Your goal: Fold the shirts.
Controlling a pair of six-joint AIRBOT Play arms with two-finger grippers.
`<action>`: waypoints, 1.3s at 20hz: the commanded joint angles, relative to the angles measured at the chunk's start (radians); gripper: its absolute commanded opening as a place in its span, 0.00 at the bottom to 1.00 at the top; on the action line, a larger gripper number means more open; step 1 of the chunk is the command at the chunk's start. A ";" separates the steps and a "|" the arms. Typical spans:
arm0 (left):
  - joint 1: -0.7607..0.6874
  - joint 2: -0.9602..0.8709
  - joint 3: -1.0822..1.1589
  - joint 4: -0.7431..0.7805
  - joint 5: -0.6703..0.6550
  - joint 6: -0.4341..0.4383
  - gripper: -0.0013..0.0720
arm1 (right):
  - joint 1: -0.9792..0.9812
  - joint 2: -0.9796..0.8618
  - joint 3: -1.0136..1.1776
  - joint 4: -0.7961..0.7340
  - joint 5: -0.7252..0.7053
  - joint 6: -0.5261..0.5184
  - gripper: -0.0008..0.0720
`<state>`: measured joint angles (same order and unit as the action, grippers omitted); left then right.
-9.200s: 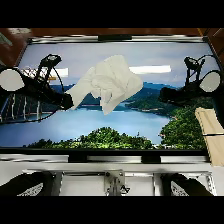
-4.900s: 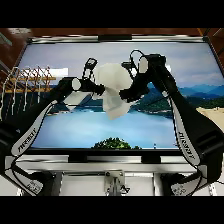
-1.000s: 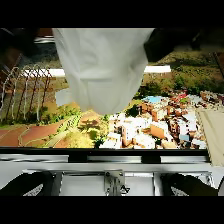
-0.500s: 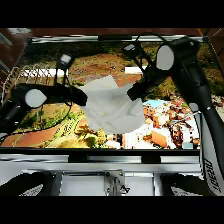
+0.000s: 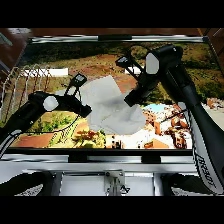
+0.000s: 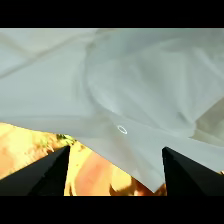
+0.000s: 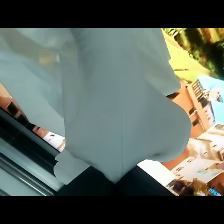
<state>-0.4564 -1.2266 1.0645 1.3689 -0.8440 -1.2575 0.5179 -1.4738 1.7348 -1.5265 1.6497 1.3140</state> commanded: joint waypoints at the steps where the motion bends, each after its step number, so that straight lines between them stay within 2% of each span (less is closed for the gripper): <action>1: 0.035 -0.023 0.031 -0.018 0.129 0.076 0.94 | 0.043 -0.002 0.000 -0.015 0.011 -0.010 0.14; 3: 0.077 -0.089 0.075 -0.110 0.134 0.081 0.94 | 0.053 -0.002 0.000 -0.036 0.011 -0.010 0.14; 4: 0.095 -0.136 0.098 -0.182 0.112 0.117 0.94 | 0.053 -0.002 0.000 -0.041 0.013 -0.006 0.14; 8: 0.114 -0.348 0.191 -0.442 -0.124 0.295 0.94 | 0.053 -0.002 0.000 -0.055 0.035 -0.004 0.14; 10: 0.114 -0.427 0.222 -0.491 -0.196 0.329 0.94 | 0.053 -0.002 0.000 -0.054 0.049 0.003 0.14; 14: 0.114 -0.481 0.230 -0.626 -0.132 0.359 0.94 | 0.053 -0.002 0.000 -0.053 0.056 0.007 0.14; 15: 0.114 -0.485 0.230 -0.634 -0.113 0.351 0.88 | 0.053 -0.002 0.000 -0.053 0.056 0.007 0.14; 16: 0.118 -0.485 0.231 -0.634 -0.106 0.340 0.34 | 0.053 -0.002 0.000 -0.053 0.056 0.006 0.14; 17: 0.125 -0.482 0.236 -0.636 -0.121 0.341 0.10 | 0.053 -0.002 0.000 -0.054 0.056 0.007 0.14; 21: 0.195 -0.397 0.300 -0.635 -0.170 0.357 0.08 | 0.052 -0.002 0.000 -0.084 0.053 0.003 0.14; 26: 0.294 -0.096 0.341 -0.622 -0.171 0.359 0.08 | 0.037 -0.002 0.003 -0.110 0.026 0.002 0.14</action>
<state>-0.2115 -1.4696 1.3865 0.7406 -1.0077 -0.9031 0.5606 -1.4746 1.7351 -1.6234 1.6913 1.3159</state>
